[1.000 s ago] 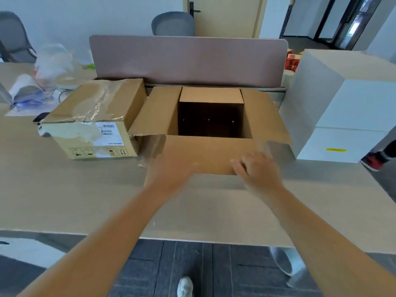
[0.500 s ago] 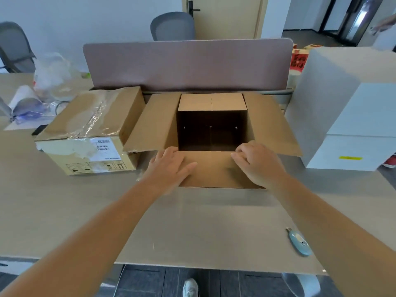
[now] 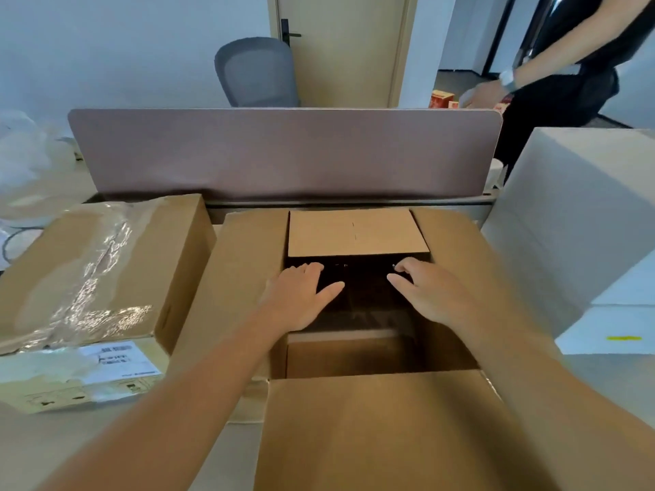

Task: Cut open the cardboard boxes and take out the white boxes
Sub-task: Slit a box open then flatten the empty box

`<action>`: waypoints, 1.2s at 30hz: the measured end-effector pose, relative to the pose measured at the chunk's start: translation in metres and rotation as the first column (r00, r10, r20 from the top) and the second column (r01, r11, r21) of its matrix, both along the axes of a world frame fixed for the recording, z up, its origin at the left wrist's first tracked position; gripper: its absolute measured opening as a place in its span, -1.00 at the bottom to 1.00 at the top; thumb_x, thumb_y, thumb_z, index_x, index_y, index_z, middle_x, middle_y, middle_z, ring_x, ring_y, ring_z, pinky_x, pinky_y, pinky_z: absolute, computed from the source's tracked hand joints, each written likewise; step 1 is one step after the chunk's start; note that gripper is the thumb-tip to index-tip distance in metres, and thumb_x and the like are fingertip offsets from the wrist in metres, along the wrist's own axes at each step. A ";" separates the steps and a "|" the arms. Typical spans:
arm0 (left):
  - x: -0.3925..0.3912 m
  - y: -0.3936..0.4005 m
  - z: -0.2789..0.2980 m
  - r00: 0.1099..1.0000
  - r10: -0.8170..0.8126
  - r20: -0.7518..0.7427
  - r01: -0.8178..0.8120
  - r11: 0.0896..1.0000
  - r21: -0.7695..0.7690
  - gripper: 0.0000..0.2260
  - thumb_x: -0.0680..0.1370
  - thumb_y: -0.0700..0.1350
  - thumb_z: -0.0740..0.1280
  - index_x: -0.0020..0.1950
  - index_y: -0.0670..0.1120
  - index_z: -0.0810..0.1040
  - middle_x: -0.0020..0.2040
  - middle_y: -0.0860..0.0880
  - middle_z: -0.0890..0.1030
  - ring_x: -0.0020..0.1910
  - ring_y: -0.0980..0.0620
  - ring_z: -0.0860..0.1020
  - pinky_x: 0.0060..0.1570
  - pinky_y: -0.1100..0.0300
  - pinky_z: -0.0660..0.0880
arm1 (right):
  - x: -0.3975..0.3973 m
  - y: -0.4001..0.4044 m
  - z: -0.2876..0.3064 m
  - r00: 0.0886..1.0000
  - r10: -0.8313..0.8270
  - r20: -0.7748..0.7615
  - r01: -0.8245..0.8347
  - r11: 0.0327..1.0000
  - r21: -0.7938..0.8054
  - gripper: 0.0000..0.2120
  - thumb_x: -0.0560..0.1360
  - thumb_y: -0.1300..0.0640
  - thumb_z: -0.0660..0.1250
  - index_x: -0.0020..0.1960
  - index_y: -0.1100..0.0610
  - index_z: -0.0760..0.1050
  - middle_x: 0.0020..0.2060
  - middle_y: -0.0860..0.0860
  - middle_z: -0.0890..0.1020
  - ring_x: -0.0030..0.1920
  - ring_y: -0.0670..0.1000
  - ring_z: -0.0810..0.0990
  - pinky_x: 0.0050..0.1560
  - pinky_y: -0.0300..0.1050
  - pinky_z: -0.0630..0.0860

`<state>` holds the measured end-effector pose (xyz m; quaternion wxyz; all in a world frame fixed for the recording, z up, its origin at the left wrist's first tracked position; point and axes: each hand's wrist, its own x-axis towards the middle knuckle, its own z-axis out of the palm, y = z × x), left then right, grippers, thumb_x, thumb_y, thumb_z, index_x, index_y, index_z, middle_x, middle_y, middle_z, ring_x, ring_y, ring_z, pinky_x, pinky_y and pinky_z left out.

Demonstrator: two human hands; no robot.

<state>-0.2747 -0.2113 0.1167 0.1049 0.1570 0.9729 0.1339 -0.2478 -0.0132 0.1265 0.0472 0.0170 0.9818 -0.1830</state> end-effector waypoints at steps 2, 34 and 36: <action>-0.009 0.003 -0.005 1.000 -0.018 -0.017 0.018 1.000 -0.012 -0.47 0.59 0.18 0.02 0.47 -0.08 0.19 0.41 -0.04 0.37 0.40 -0.04 0.30 0.42 -0.03 0.10 | -0.010 -0.003 -0.009 0.999 -0.018 0.030 0.018 1.000 0.002 -0.59 0.59 -0.03 0.07 0.37 0.12 0.29 0.25 0.04 0.50 0.23 0.02 0.47 0.23 -0.09 0.41; -0.138 0.003 -0.020 0.986 0.103 -0.132 -0.124 0.979 -0.161 -0.31 0.56 0.26 -0.01 0.53 -0.08 -0.16 0.55 -0.05 -0.10 0.52 -0.08 -0.10 0.45 -0.07 -0.08 | -0.139 0.037 -0.023 0.999 -0.047 0.003 0.046 0.985 0.169 -0.36 0.58 -0.14 0.02 0.51 0.09 -0.15 0.52 0.04 -0.05 0.51 0.12 -0.06 0.47 0.15 -0.10; -0.131 0.003 -0.018 0.988 0.089 -0.128 -0.108 0.982 -0.157 -0.33 0.57 0.25 -0.01 0.53 -0.08 -0.15 0.55 -0.05 -0.10 0.52 -0.08 -0.12 0.45 -0.06 -0.10 | -0.129 0.036 -0.020 0.999 -0.051 0.016 0.048 0.988 0.144 -0.37 0.58 -0.13 0.02 0.51 0.09 -0.14 0.52 0.05 -0.02 0.52 0.09 -0.06 0.47 0.13 -0.11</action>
